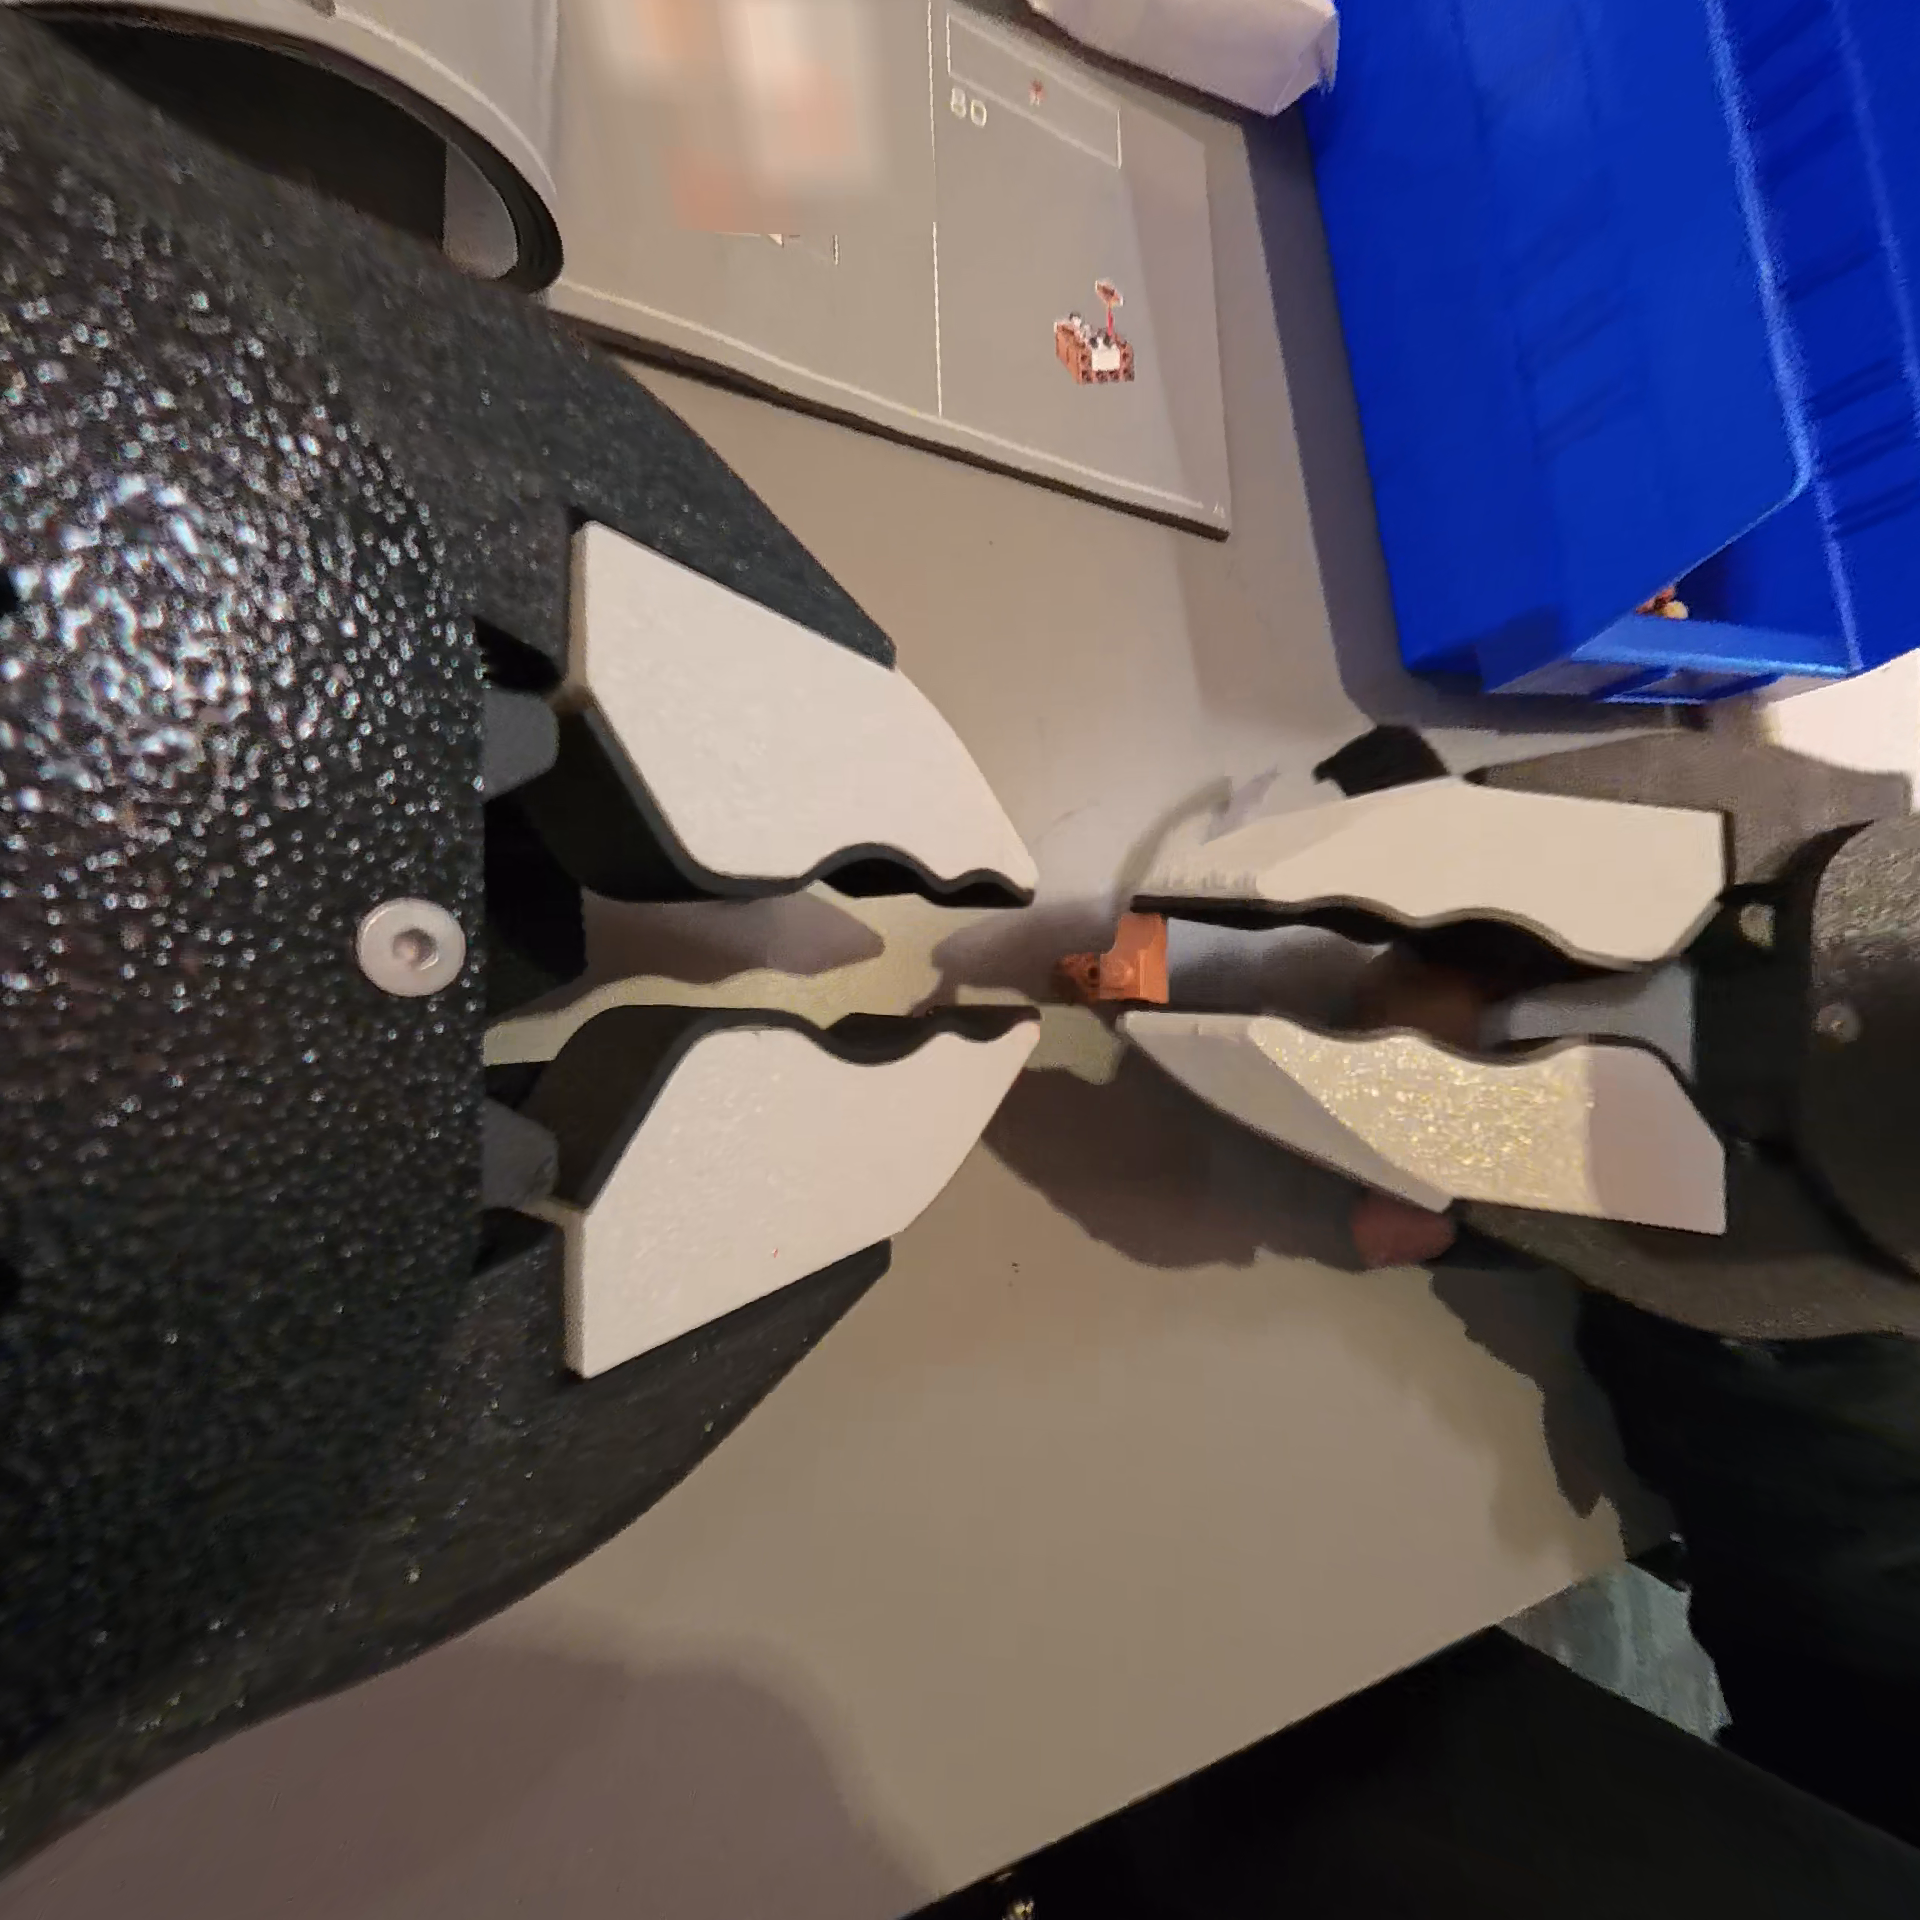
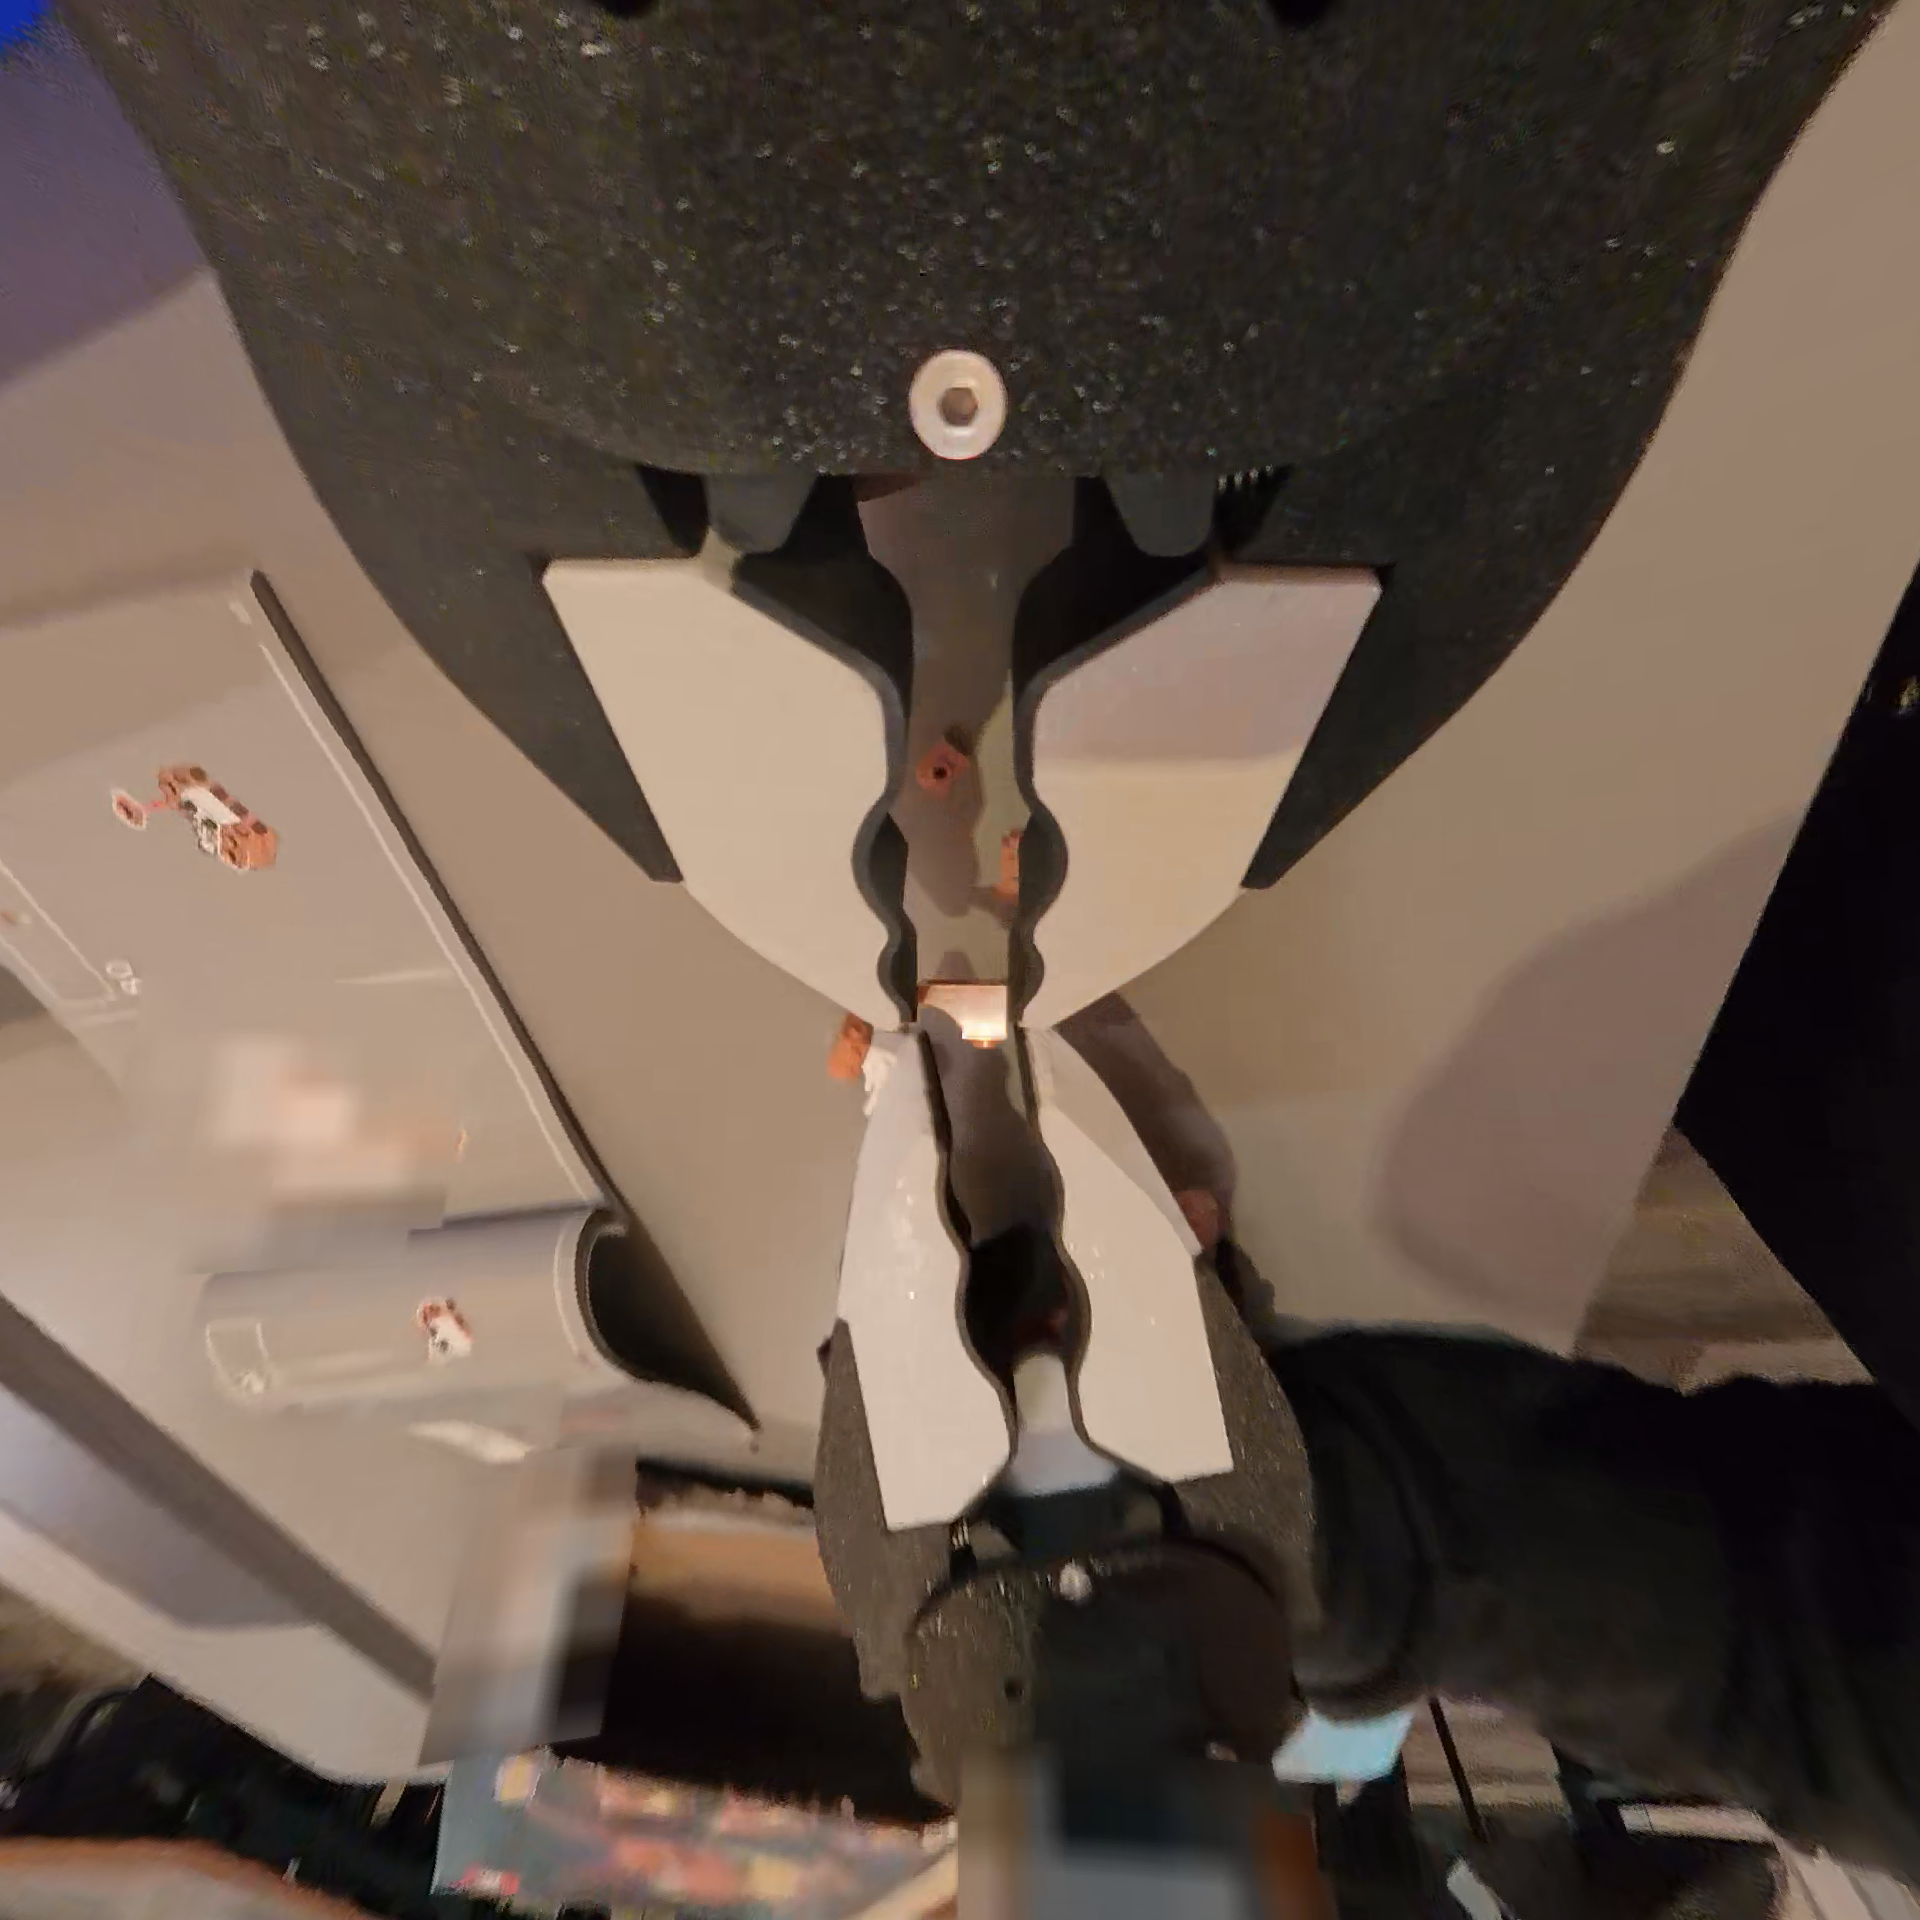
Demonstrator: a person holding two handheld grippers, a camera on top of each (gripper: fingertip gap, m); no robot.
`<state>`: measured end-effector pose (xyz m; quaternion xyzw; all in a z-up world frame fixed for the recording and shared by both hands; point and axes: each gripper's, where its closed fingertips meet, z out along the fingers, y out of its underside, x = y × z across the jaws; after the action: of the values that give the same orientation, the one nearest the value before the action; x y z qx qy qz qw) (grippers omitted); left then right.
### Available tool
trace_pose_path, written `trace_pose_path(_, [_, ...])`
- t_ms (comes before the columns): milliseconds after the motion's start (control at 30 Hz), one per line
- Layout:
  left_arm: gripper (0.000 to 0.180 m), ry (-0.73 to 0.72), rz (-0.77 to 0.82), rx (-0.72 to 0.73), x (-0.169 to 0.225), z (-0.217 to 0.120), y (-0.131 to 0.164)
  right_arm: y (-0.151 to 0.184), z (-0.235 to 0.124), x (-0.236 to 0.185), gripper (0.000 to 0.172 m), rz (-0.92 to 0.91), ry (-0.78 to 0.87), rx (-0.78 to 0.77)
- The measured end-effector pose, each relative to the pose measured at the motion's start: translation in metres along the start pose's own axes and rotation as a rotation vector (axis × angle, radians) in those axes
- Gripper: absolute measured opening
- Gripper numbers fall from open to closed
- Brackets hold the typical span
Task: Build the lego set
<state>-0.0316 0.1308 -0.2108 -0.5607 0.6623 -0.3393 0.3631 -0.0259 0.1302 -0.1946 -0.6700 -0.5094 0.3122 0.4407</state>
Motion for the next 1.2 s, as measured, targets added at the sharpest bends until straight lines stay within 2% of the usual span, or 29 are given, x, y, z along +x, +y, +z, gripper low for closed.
trace_pose_path(200, [0.017, 0.009, 0.015, 0.106, 0.003, -0.005, -0.016, -0.014, 0.002, -0.005, 0.016, 0.022, 0.017, 0.114])
trace_pose_path(367, [0.015, 0.001, 0.036, 0.132, 0.003, -0.007, -0.020, -0.017, 0.001, -0.005, 0.016, 0.037, 0.014, 0.149])
trace_pose_path(800, [0.009, 0.031, 0.078, 0.208, 0.009, -0.015, -0.030, -0.023, -0.004, -0.009, 0.016, 0.012, -0.013, 0.200])
trace_pose_path(1200, [0.008, 0.085, 0.121, 0.250, 0.021, -0.017, -0.036, -0.026, -0.005, -0.020, 0.016, 0.035, -0.115, 0.232])
